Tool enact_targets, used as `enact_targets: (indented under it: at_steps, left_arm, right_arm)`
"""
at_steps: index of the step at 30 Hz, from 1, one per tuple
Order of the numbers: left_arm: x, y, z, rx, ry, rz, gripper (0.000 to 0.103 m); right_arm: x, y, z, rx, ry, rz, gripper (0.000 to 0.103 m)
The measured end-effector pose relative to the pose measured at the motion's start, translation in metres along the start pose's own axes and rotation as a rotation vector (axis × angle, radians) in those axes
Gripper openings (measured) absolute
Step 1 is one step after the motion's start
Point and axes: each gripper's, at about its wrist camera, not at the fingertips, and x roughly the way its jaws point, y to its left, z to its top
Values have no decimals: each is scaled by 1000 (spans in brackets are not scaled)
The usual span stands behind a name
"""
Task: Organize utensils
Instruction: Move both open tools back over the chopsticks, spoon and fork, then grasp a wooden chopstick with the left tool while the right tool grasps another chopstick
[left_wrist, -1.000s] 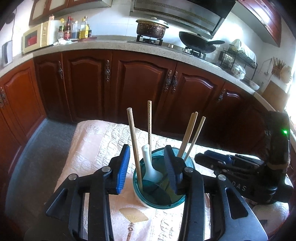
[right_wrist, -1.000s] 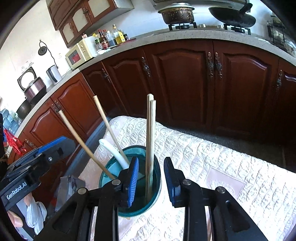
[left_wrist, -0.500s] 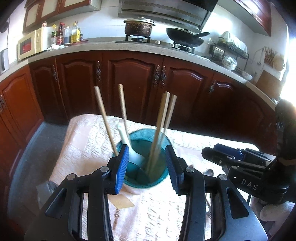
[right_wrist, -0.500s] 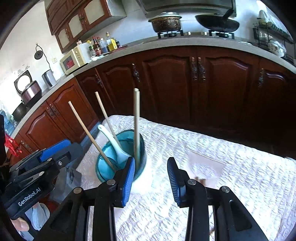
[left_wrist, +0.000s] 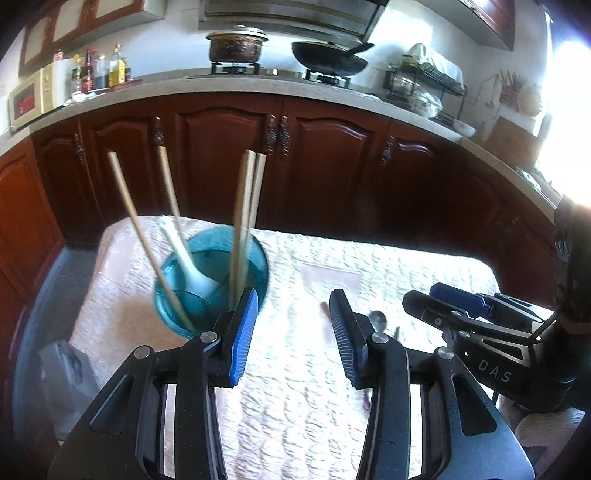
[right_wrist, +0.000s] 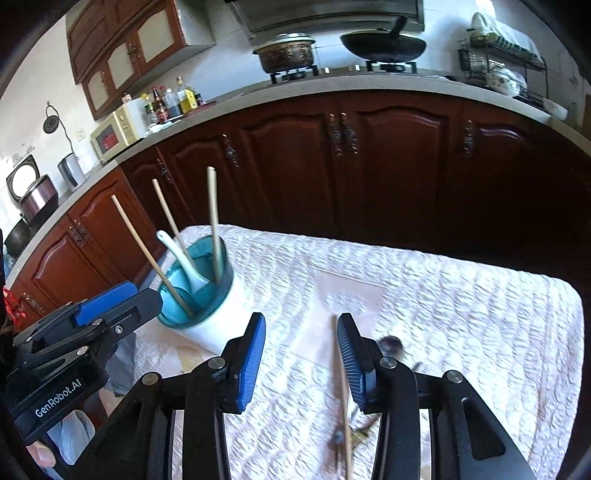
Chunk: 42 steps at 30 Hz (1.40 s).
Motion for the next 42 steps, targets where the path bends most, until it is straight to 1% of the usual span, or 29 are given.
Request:
enact_targets:
  at_steps: [8,19,28,42]
  left_arm:
    - [10,-26,-9,37,43,-43,41]
    - [22,-45,-20,61,86,-69,41]
    - [33,-50,-25,65,116,-75,41]
    - [52,-47,-32,45,167,-76,41]
  right_arm:
    - [-14,-26,-13,17,8,-75,39]
    - [-27,-65,-32,72,18,-138,39]
    - [-25,-87,-44,113,41,-164,40]
    - [-10,-105,-57,143,92,-182,40]
